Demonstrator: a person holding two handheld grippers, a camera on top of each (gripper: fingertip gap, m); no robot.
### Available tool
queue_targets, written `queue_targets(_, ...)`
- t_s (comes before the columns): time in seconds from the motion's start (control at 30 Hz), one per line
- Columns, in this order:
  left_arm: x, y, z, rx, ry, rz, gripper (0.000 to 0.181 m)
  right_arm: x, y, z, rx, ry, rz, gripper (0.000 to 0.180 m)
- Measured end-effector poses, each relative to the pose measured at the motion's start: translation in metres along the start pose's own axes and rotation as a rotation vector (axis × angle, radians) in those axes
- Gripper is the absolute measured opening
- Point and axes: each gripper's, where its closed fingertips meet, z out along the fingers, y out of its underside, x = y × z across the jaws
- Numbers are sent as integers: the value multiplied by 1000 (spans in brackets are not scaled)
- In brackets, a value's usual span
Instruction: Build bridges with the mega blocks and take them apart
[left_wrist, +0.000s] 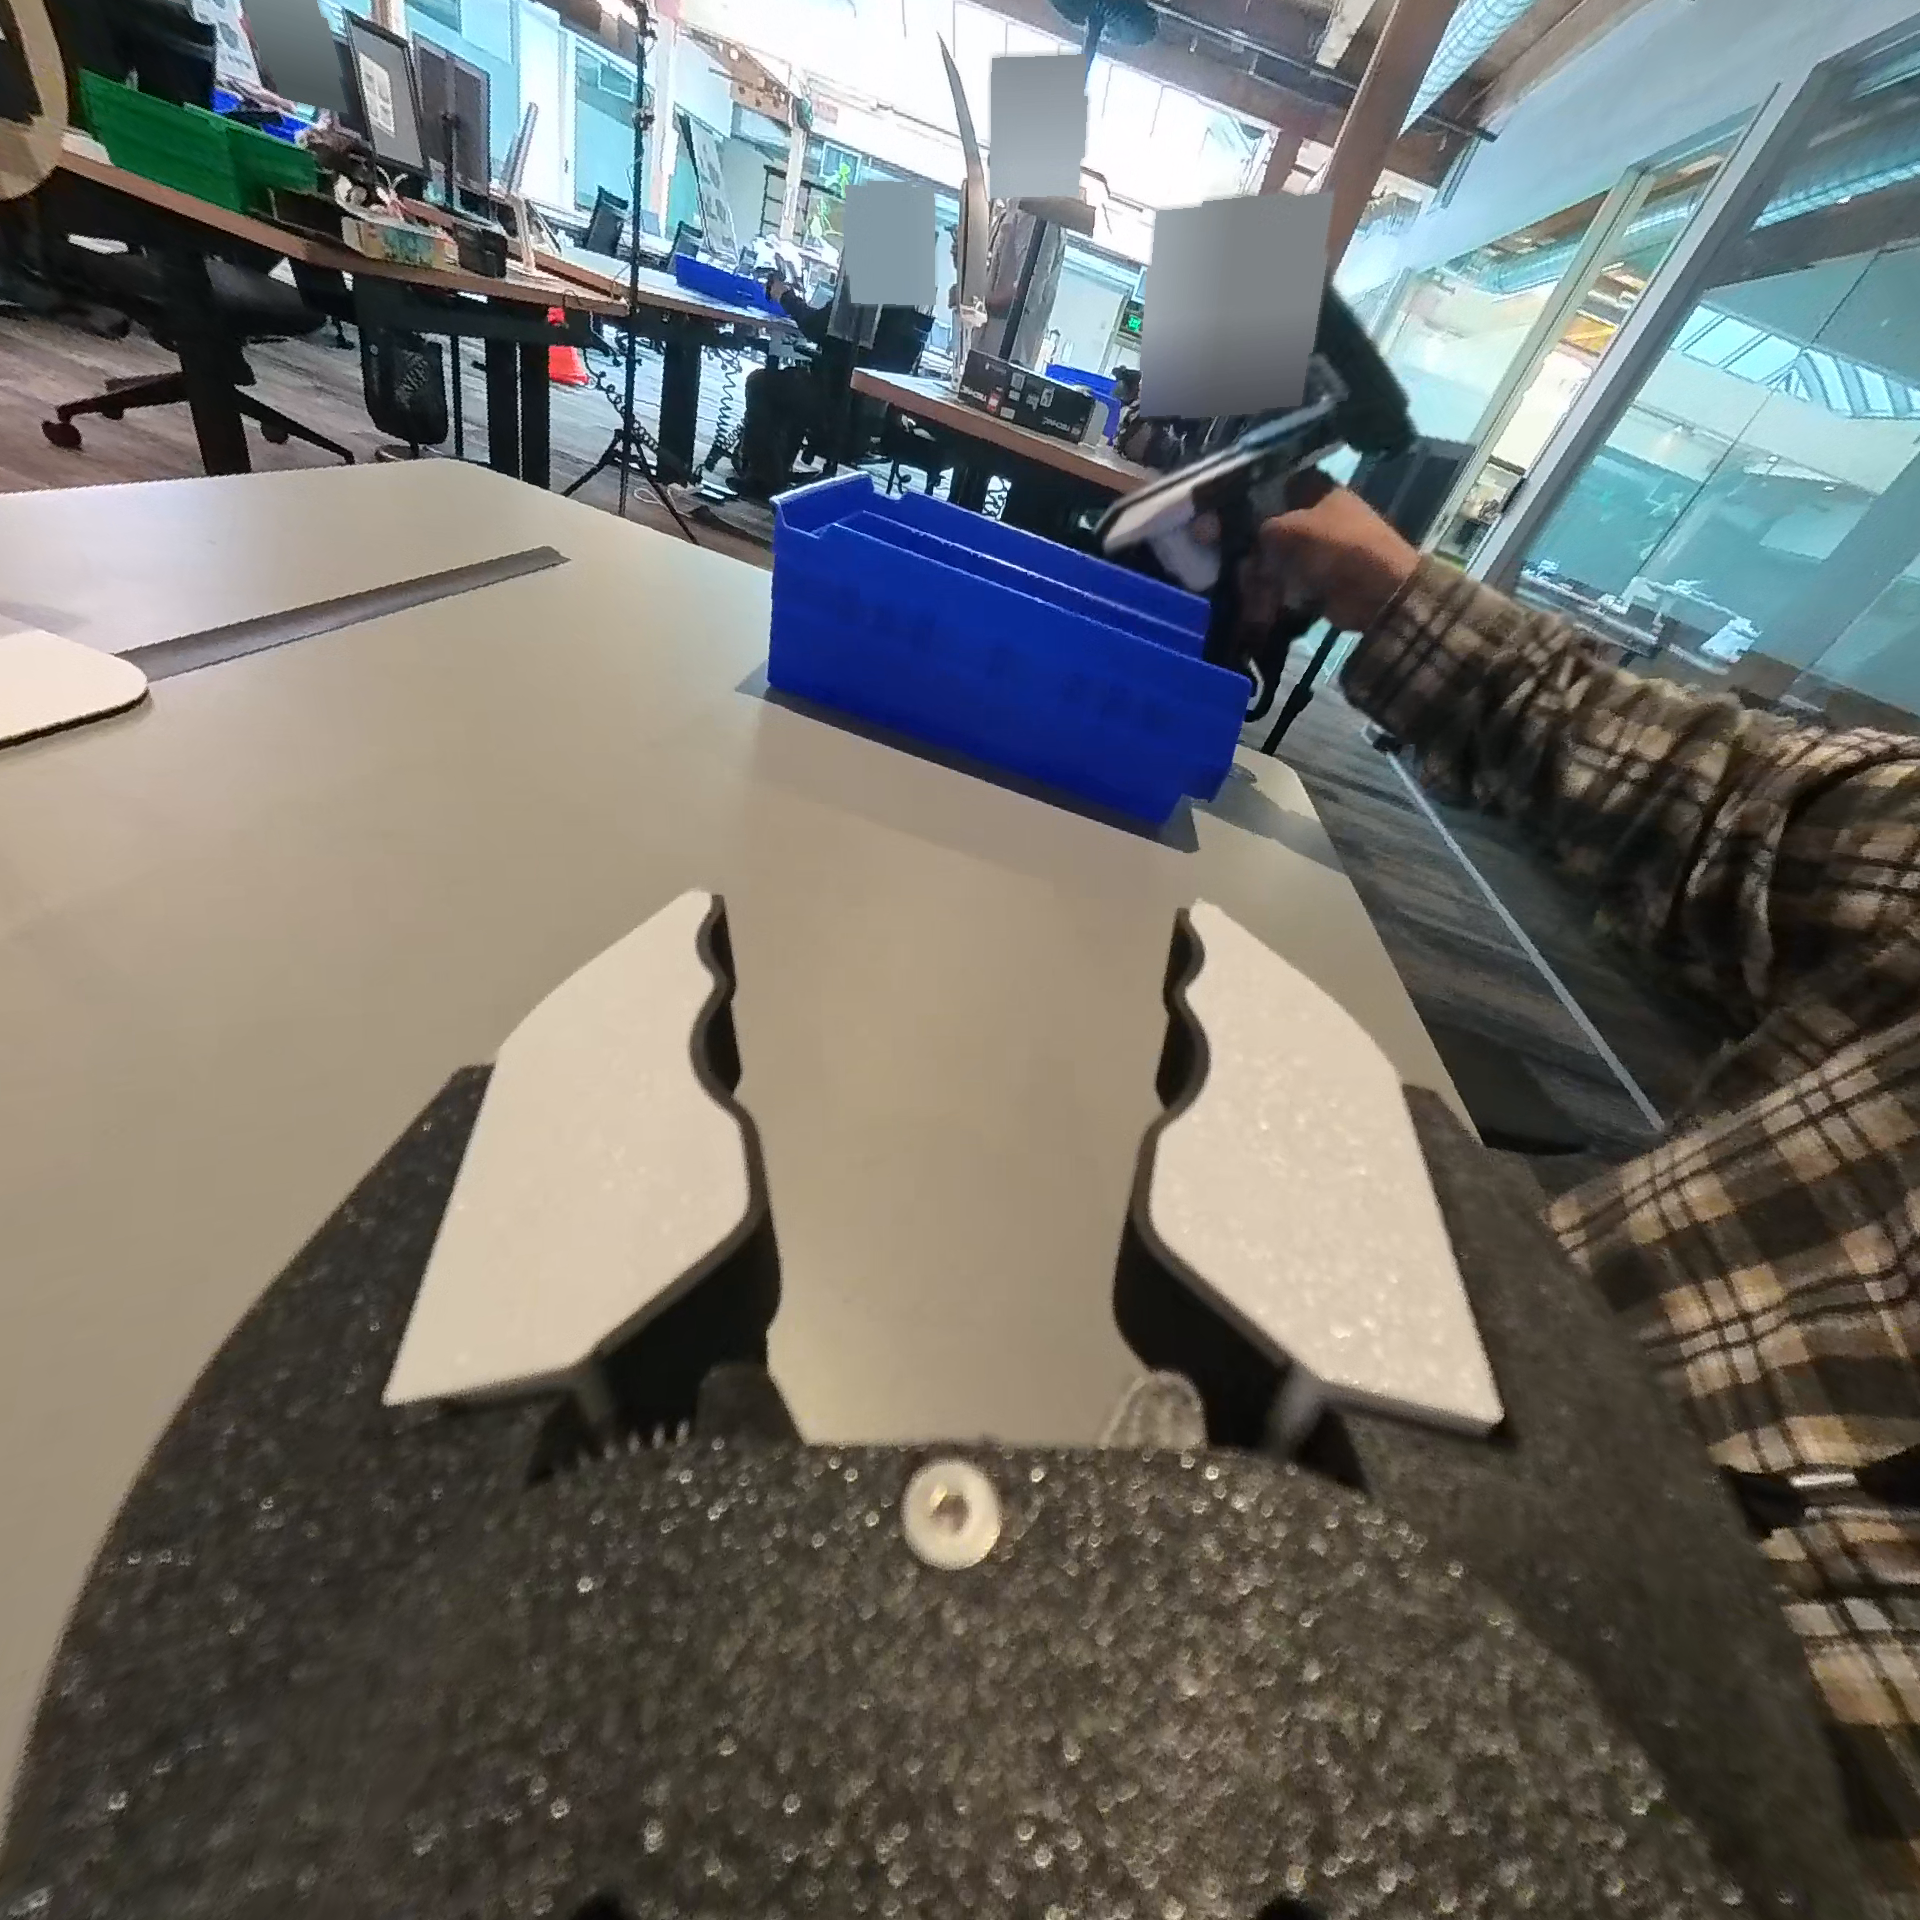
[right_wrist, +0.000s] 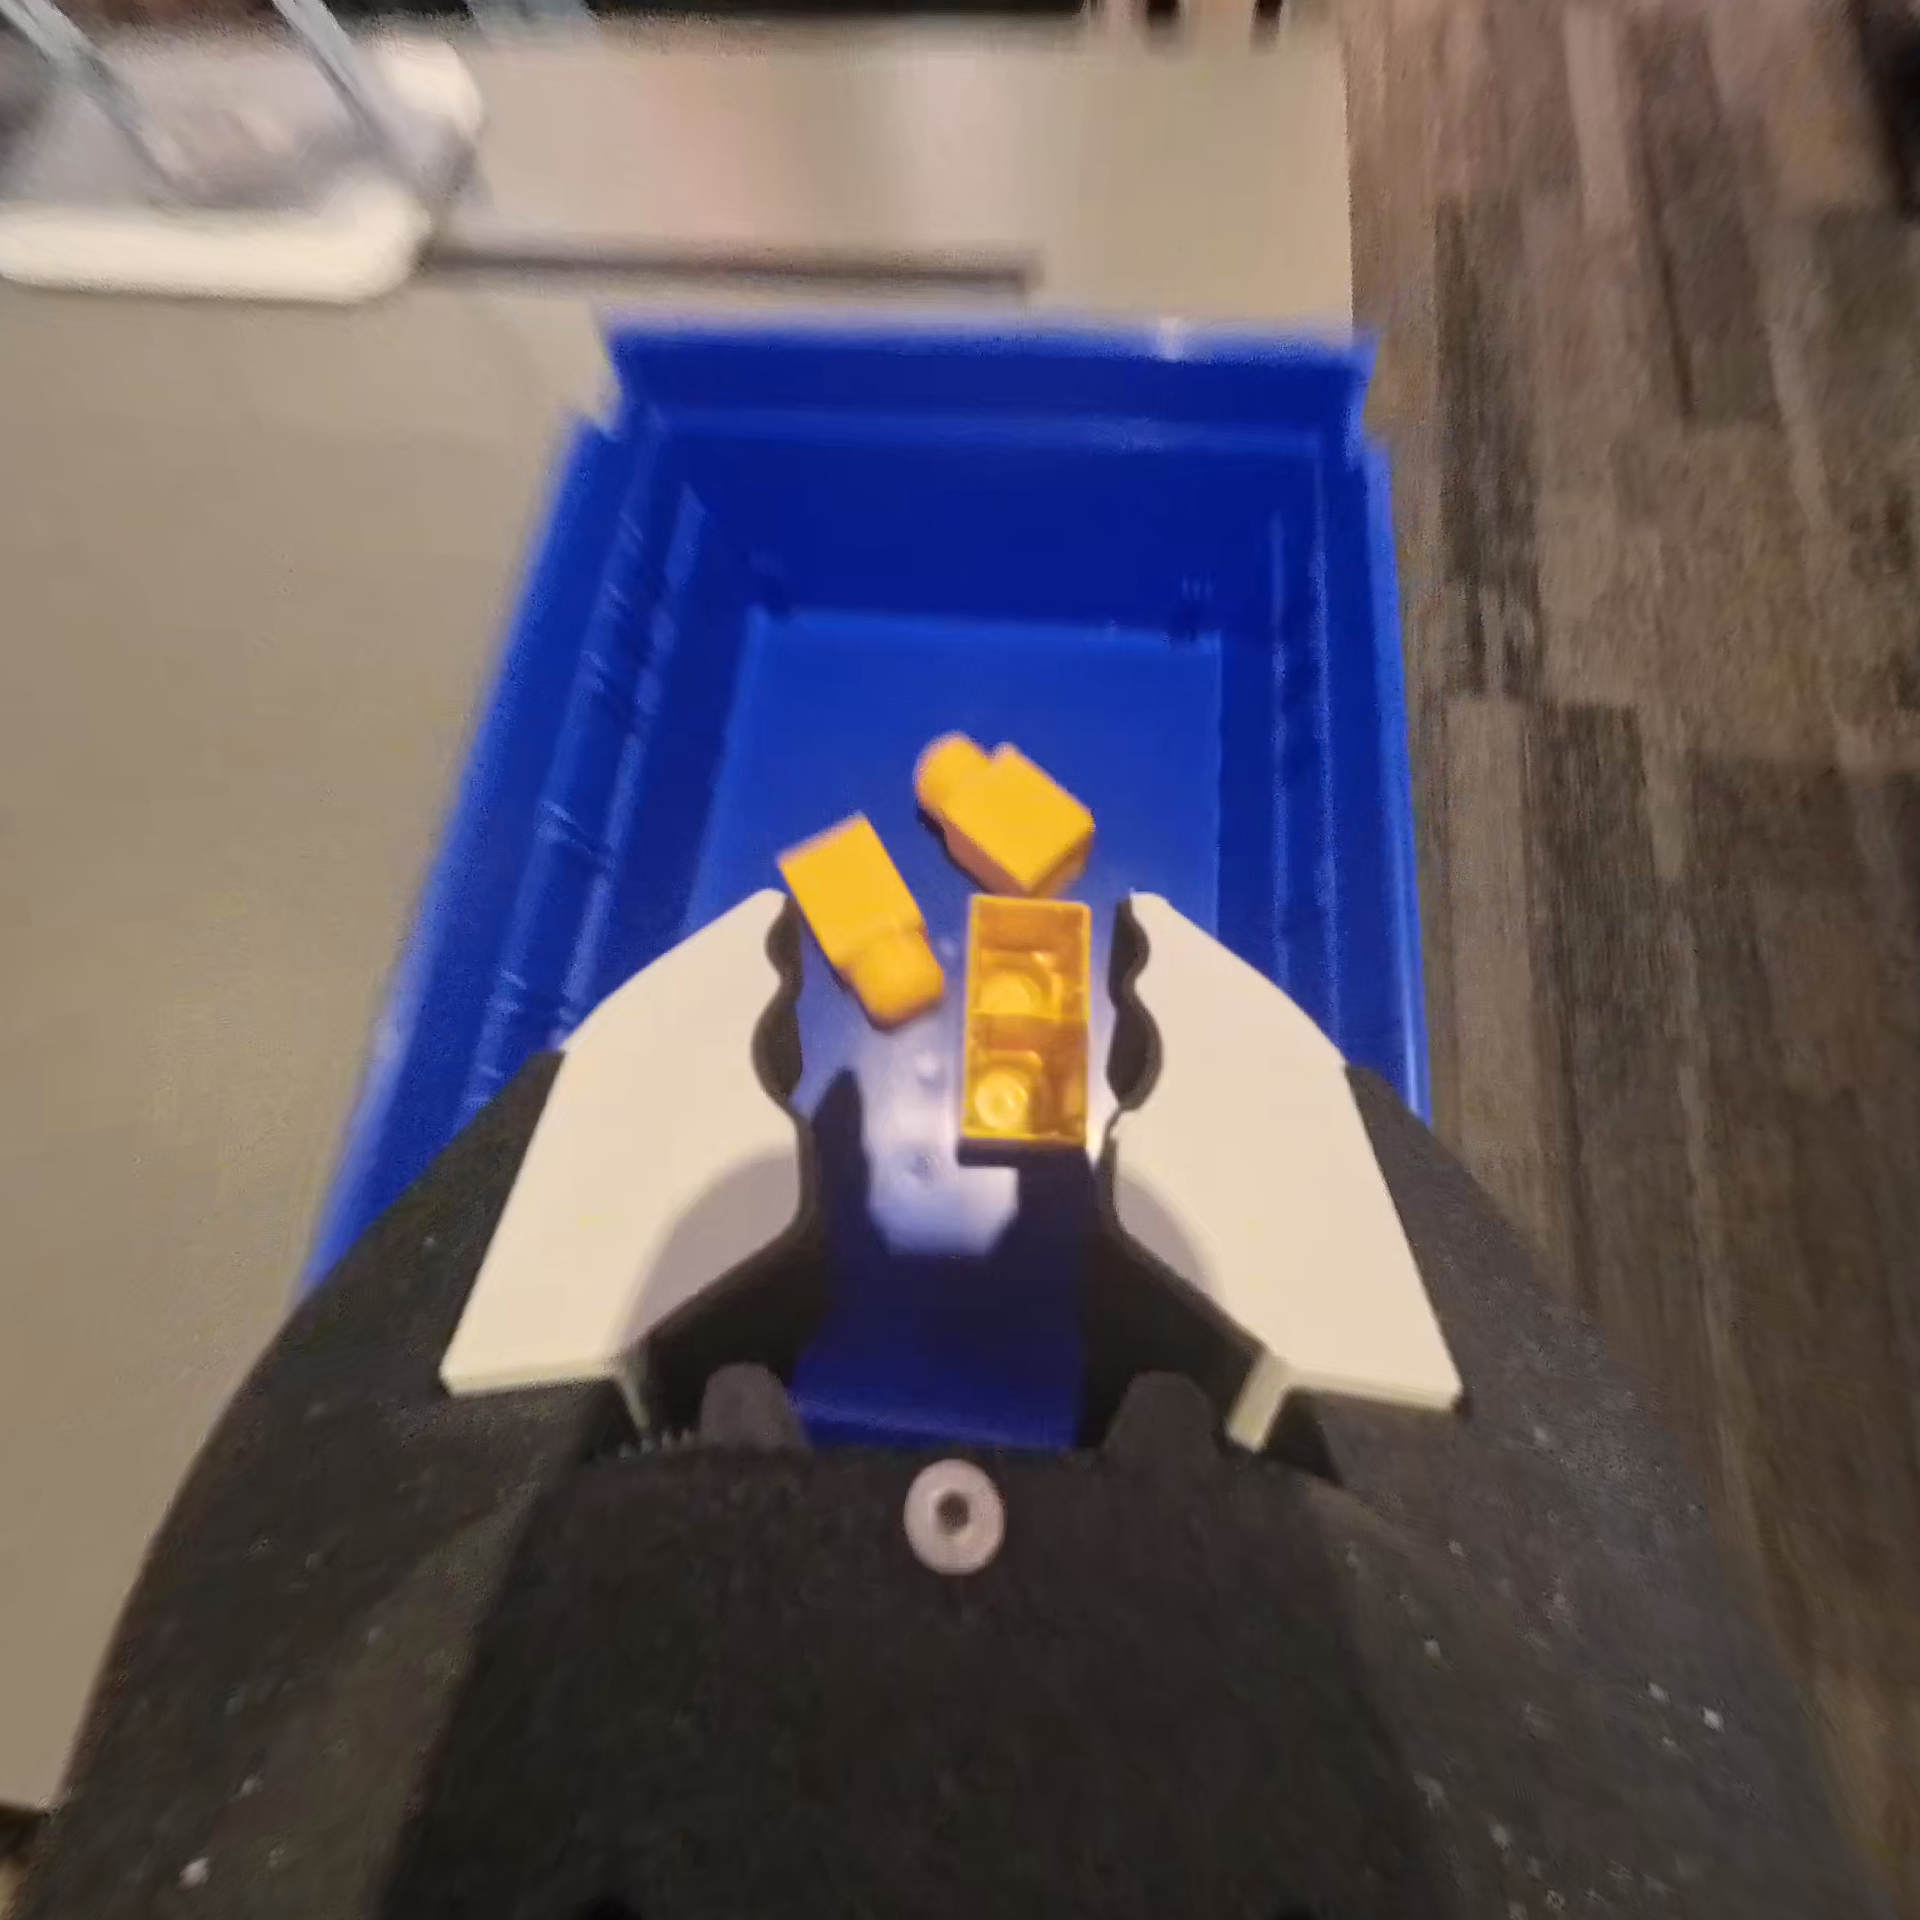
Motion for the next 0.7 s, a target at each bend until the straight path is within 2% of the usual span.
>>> queue_targets(0.13, 0, 2, 2, -11, -1, -1, 79, -61, -76, -43, 355, -133, -61, 73)
queue_targets(0.27, -1, 6, 3, -27, -5, 3, 79, -155, -115, -64, 589, -288, -201, 73)
queue_targets(0.37, -1, 3, 2, -18, -9, 12, 79, -219, -113, -47, 625, -376, -287, 76)
queue_targets(0.47, -2, 0, -1, -7, -15, 15, 78, -263, -96, -10, 618, -448, -337, 76)
queue_targets(0.7, -7, 5, 0, -18, -21, 1, 78, -284, -51, 65, 571, -520, -284, 74)
